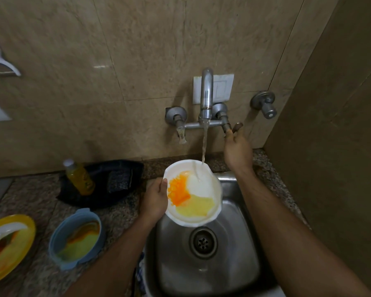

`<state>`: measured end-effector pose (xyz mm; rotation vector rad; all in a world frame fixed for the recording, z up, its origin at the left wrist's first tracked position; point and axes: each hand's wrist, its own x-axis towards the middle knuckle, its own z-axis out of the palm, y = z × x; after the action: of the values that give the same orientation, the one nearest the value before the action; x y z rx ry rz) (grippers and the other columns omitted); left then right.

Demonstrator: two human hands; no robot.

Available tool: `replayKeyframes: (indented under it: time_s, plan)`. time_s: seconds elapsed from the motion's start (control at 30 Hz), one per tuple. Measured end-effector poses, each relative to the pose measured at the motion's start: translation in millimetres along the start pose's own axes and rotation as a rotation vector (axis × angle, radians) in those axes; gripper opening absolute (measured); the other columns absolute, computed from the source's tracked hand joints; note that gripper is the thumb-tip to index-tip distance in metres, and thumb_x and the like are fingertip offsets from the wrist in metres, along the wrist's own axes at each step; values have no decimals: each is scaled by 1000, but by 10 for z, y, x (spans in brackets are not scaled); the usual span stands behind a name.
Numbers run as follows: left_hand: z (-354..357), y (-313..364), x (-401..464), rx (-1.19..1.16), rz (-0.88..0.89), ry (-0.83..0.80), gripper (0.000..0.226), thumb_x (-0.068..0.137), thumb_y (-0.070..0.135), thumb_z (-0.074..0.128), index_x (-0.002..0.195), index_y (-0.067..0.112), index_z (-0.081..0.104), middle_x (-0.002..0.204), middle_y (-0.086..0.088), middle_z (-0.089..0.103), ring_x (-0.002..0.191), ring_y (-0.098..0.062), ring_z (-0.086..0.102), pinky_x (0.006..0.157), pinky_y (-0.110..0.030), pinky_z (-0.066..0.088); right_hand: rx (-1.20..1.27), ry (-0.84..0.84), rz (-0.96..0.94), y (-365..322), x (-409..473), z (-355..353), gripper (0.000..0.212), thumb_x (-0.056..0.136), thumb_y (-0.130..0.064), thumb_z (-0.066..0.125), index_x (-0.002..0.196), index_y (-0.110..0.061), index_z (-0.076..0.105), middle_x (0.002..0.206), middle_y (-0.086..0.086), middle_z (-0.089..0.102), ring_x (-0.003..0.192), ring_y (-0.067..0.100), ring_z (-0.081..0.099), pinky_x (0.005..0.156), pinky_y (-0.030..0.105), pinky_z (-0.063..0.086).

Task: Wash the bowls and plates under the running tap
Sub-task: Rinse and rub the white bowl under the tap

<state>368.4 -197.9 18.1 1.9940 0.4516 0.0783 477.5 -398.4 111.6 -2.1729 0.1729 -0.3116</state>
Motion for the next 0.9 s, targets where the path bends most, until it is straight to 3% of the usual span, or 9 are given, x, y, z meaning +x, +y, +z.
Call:
replayKeyframes:
  time_s: [0.1, 0.2, 0.27, 0.33, 0.4, 0.5, 0.67, 0.8, 0.9]
  plan:
    - [37, 22, 23, -56, -18, -7, 33, 105, 36, 34, 100, 17, 60, 90, -6, 66, 85, -24, 64, 80, -43, 53, -65, 37, -79, 148, -458, 37, 27, 100, -27, 43, 120, -14, 56, 94, -3, 58, 82, 16, 55, 69, 28, 36]
    - [87, 81, 17, -109, -47, -23, 28, 105, 31, 35, 101, 15, 58, 86, 0, 61, 79, -17, 60, 81, -41, 51, -301, -269, -331, 430, -857, 221, 34, 95, -26, 43, 121, -15, 61, 117, 6, 64, 102, 24, 62, 82, 32, 48]
    - [149, 40, 35, -123, -64, -38, 31, 105, 32, 36, 105, 16, 63, 90, 0, 66, 83, -16, 63, 84, -40, 51, -477, -564, -392, 588, -971, 389, 56, 96, -40, 31, 141, -11, 46, 145, 11, 49, 129, 25, 48, 106, 35, 39]
    - [211, -9, 62, -127, -91, -57, 33, 102, 40, 38, 102, 24, 67, 94, 1, 71, 90, -19, 66, 89, -42, 53, -570, -695, -418, 684, -1014, 547, 80, 92, -57, 11, 154, -8, 20, 161, 13, 17, 147, 28, 20, 119, 37, 20]
    - [273, -57, 107, -131, -103, -80, 29, 101, 40, 40, 90, 32, 66, 92, 6, 71, 94, -18, 66, 94, -43, 51, -597, -761, -459, 703, -1081, 624, 81, 94, -63, 12, 156, -10, 7, 164, 11, -1, 151, 26, 4, 122, 41, 11]
    - [322, -70, 174, -143, -110, -113, 29, 98, 43, 42, 93, 31, 67, 99, 3, 72, 97, -19, 67, 96, -45, 51, -569, -889, -609, 732, -1196, 491, 69, 101, -53, 21, 157, -17, 1, 164, 0, -6, 151, 16, -4, 122, 36, 2]
    - [409, 46, 107, -122, -126, -174, 22, 104, 36, 38, 97, 35, 59, 92, 9, 67, 86, -9, 63, 77, -21, 49, -719, -782, -524, 977, -954, 312, 89, 84, -71, -6, 157, -20, -2, 164, 0, -4, 151, 17, -5, 120, 37, -1]
    - [466, 80, 186, -129, -116, -181, 29, 104, 35, 38, 118, 23, 61, 110, 6, 65, 99, -9, 60, 92, -28, 44, -613, -799, -556, 867, -1079, 525, 73, 99, -56, 16, 156, -14, -2, 163, 3, -9, 150, 18, -9, 123, 40, 2]
    - [435, 39, 204, -138, -100, -182, 30, 104, 35, 38, 117, 21, 62, 108, 2, 67, 98, -13, 61, 85, -27, 44, -568, -897, -708, 931, -1171, 368, 68, 102, -51, 25, 157, -21, -1, 163, -4, -7, 150, 12, -10, 121, 32, -6]
